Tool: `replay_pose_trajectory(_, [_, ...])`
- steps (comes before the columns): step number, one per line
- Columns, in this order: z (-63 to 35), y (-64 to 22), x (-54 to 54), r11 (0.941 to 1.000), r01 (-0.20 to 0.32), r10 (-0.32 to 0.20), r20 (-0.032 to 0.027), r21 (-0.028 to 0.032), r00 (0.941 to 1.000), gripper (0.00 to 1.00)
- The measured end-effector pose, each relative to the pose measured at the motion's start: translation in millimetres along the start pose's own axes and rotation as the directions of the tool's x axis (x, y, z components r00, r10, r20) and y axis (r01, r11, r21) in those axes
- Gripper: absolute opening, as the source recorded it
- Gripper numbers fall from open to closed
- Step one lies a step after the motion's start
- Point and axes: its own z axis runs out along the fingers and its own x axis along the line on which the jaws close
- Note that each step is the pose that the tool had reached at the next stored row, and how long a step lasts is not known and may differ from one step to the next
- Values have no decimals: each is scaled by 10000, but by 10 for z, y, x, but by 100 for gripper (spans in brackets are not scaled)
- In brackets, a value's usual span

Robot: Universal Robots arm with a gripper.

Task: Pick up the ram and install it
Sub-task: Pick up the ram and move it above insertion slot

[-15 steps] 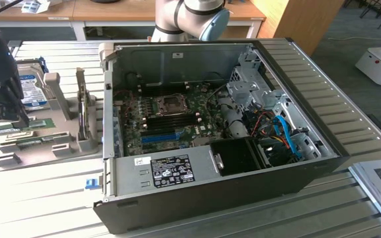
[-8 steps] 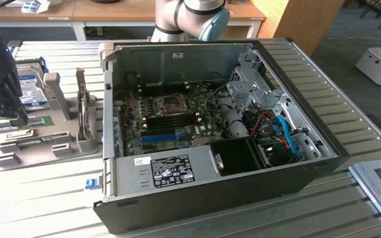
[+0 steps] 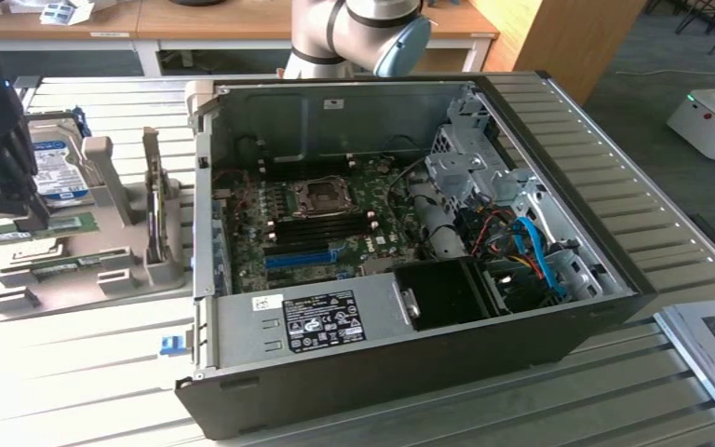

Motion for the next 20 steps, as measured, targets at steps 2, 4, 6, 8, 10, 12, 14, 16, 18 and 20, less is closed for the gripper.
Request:
replay_pose_trajectory(2, [-20, 1, 0, 10000, 0, 0, 0, 0, 10000, 12])
replay_pose_trajectory(4, [-38, 2, 0, 10000, -1, 1, 0, 0, 10000, 12])
replay_pose_trajectory(6, [-52, 2, 1, 10000, -8, 8, 0, -1, 10000, 12])
replay_pose_trajectory(8, [-73, 3, 1, 10000, -14, 14, 0, -1, 10000, 12])
replay_pose_trajectory(10, [-100, 4, 1, 10000, -15, 15, 0, -1, 10000, 12])
replay_pose_trajectory(12, [-125, 6, 1, 10000, -16, 16, 0, -1, 10000, 12])
replay_pose_trajectory(14, [-151, 7, 1, 10000, -16, 16, -1, -1, 10000, 12])
replay_pose_trajectory(16, [-176, 8, 1, 10000, -16, 16, 1, -1, 10000, 12])
replay_pose_trajectory(18, [-202, 9, 2, 10000, -16, 16, 1, -1, 10000, 12])
replay_pose_trajectory(20, [-233, 10, 2, 10000, -16, 16, 0, -1, 10000, 12])
